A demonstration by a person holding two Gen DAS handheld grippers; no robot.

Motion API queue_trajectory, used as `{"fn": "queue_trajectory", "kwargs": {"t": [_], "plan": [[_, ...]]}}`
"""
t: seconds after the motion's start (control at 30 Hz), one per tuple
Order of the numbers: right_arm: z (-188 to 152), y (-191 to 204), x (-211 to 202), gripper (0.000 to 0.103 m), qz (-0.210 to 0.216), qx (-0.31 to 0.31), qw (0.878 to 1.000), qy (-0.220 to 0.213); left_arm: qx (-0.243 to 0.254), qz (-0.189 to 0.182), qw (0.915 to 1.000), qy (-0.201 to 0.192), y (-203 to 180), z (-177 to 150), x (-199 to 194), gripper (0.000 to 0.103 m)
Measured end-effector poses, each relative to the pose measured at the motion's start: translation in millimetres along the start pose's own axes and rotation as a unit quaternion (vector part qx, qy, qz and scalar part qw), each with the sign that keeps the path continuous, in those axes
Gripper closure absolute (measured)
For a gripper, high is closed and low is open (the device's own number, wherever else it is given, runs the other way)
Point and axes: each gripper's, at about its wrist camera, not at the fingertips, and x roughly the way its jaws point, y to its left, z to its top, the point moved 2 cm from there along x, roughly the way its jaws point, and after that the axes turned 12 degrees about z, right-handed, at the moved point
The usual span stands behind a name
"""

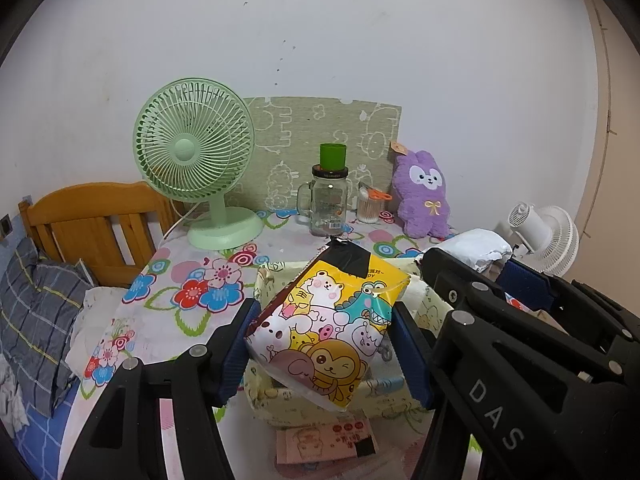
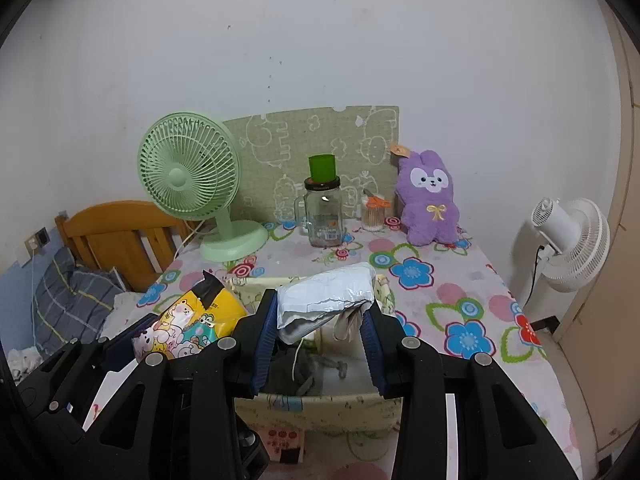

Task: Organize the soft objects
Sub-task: 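Lift and carry the yellow pack and white bag over the fabric box, then open the left tool to drop the yellow pack in the box while the right tool releases the white bag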

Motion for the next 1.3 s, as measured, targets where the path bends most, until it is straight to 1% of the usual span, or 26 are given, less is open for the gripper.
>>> {"fn": "queue_trajectory", "kwargs": {"t": [0.5,0.6,0.67,0.83,1.0,1.13,1.2,1.23,1.3], "plan": [[6,-8,35,0.061,0.008,-0.001,1.0,0.01,-0.004,0.002,0.9999,0.016,1,8,35,0.036],[6,-10,44,0.061,0.021,0.004,1.0,0.014,-0.005,0.001,0.9998,0.021,1,8,41,0.036],[6,-12,49,0.061,0.028,0.007,0.999,0.019,-0.006,-0.001,0.9996,0.026,0,8,47,0.036],[7,-13,59,0.061,0.028,0.004,0.999,0.022,-0.01,-0.001,0.9994,0.034,0,8,57,0.036],[6,-12,69,0.061,0.031,0.001,0.999,0.028,-0.014,0.0,0.9986,0.051,2,7,71,0.036],[4,-14,78,0.061,0.034,0.006,0.999,0.036,-0.013,0.001,0.9979,0.064,0,5,80,0.034],[2,-15,82,0.061,0.035,0.008,0.999,0.041,-0.008,0.001,0.9973,0.073,0,4,84,0.029],[1,-16,83,0.061,0.036,0.007,0.998,0.042,-0.007,0.003,0.9972,0.075,0,3,85,0.024],[0,-16,86,0.061,0.038,0.003,0.998,0.045,-0.003,0.007,0.9971,0.076,-1,2,86,0.021]]}}
